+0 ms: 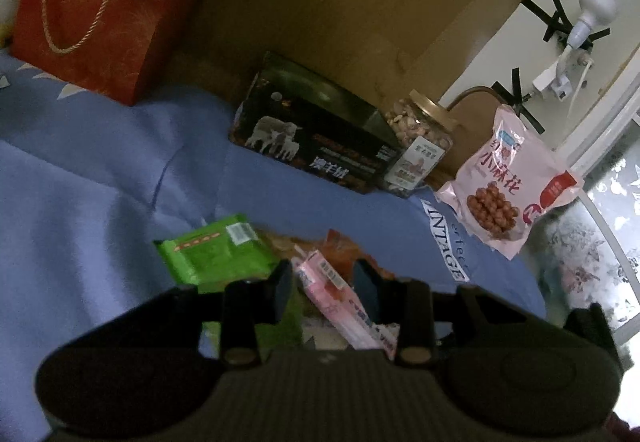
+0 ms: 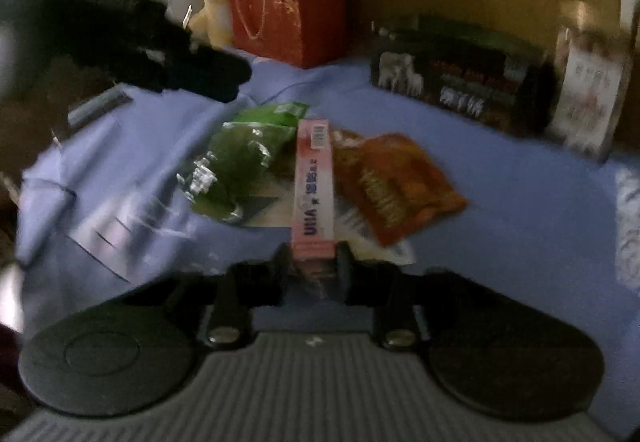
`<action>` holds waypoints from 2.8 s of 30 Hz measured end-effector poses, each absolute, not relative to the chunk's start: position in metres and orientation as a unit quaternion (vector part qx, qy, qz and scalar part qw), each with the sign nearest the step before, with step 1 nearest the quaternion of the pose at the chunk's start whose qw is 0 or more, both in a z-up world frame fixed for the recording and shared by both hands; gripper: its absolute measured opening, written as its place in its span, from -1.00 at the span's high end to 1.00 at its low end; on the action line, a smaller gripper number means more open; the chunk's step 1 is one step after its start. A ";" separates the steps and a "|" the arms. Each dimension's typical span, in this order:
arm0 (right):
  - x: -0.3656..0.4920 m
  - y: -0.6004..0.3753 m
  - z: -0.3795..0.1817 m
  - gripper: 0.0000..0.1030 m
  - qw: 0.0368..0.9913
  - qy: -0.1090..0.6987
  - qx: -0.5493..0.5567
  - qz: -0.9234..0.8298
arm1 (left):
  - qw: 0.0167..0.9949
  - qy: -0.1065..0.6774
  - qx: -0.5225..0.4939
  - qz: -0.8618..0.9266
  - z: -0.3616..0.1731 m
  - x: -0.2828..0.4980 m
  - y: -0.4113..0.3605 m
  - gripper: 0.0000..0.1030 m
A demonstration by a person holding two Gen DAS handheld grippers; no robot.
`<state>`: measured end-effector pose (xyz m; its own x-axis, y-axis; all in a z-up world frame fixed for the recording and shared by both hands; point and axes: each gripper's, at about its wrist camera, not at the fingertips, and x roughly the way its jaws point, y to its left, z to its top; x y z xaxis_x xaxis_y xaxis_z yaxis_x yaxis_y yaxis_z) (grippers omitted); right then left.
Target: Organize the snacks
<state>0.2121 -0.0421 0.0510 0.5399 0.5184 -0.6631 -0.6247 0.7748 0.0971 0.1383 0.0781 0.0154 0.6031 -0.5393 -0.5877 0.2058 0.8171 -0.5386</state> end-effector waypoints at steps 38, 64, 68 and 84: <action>0.227 -0.138 0.034 0.22 0.908 0.331 -0.006 0.258 | 0.838 0.459 -0.192 -0.223 -0.030 0.142 -0.022 0.28; 0.408 -0.069 0.061 0.17 0.969 0.182 -0.031 0.163 | 0.901 0.348 -0.210 -0.155 0.019 0.348 0.008 0.23; 0.404 -0.065 0.058 0.10 0.973 0.176 -0.047 0.145 | 0.900 0.340 -0.222 -0.159 0.023 0.343 0.016 0.19; 0.259 -0.049 0.057 0.10 0.877 0.295 0.076 0.370 | 0.933 0.272 -0.232 -0.049 -0.029 0.088 0.138 0.10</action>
